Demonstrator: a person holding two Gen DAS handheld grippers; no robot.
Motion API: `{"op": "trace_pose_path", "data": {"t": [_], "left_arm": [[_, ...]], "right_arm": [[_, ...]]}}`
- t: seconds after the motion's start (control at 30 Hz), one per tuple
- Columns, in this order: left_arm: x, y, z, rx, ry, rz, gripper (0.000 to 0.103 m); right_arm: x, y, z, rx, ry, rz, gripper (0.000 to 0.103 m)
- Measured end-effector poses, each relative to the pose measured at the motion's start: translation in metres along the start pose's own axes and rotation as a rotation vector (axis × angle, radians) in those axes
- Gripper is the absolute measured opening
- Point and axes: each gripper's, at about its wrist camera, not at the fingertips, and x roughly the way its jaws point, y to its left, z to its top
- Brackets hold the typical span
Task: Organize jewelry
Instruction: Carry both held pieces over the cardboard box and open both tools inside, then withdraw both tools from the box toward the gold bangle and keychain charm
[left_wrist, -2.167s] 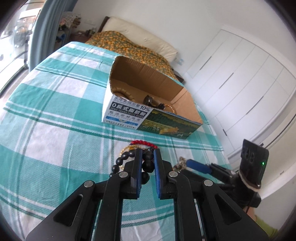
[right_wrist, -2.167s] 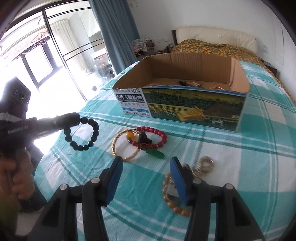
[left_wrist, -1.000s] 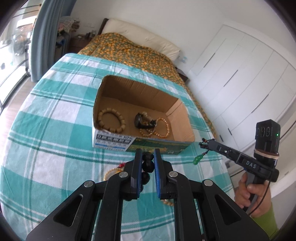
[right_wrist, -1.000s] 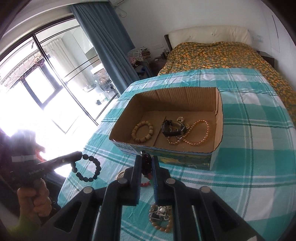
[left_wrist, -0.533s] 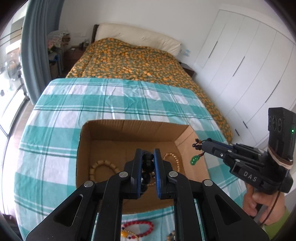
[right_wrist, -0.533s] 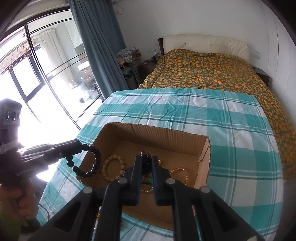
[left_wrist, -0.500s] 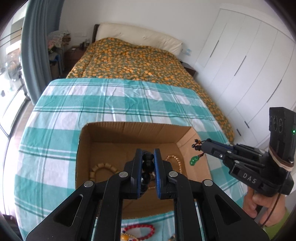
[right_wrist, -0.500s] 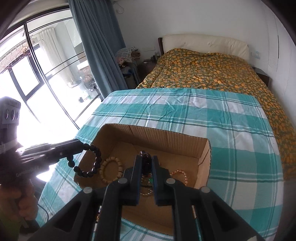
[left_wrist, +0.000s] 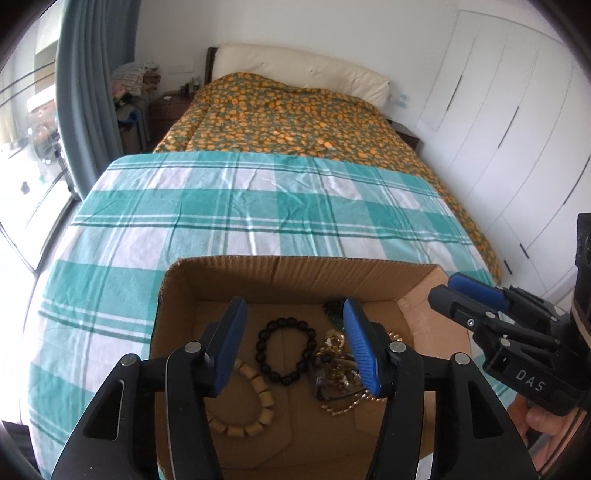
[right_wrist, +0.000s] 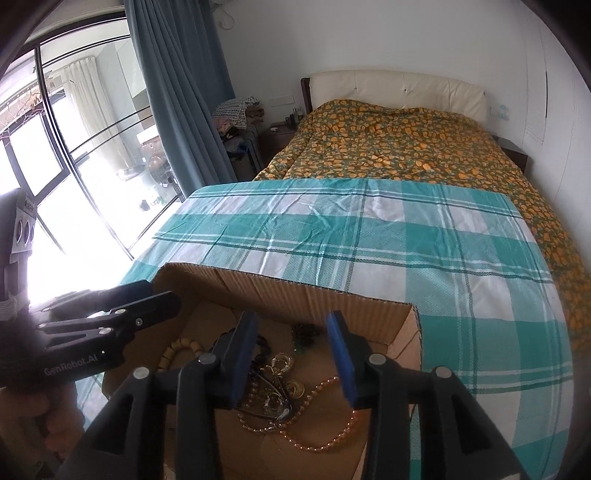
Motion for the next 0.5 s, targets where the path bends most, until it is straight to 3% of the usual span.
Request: {"op": "trace_pose_path", "data": {"t": [0.13,0.27,0.4,0.5], "left_arm": [[-0.035,0.0,-0.031,0.016,-0.033,-0.015,0.071],[-0.074,0.0,-0.088,0.045,-0.057,-0.023,0.08],[-0.098,-0.001,-0.155,0.079,-0.038,0.022,0.081],[-0.112,0.005,-0.201,0.048,-0.024,0.049,0.081]], "right_arm": [[-0.044,0.011,-0.031,-0.048,-0.062,-0.02,0.04],[-0.087,0.024,-0.081,-0.082,-0.103,-0.049,0.041],[-0.122,0.036,-0.143,-0.072,-0.122,-0.087,0.041],[-0.14,0.042,-0.19,-0.032,-0.116,-0.108,0.042]]}}
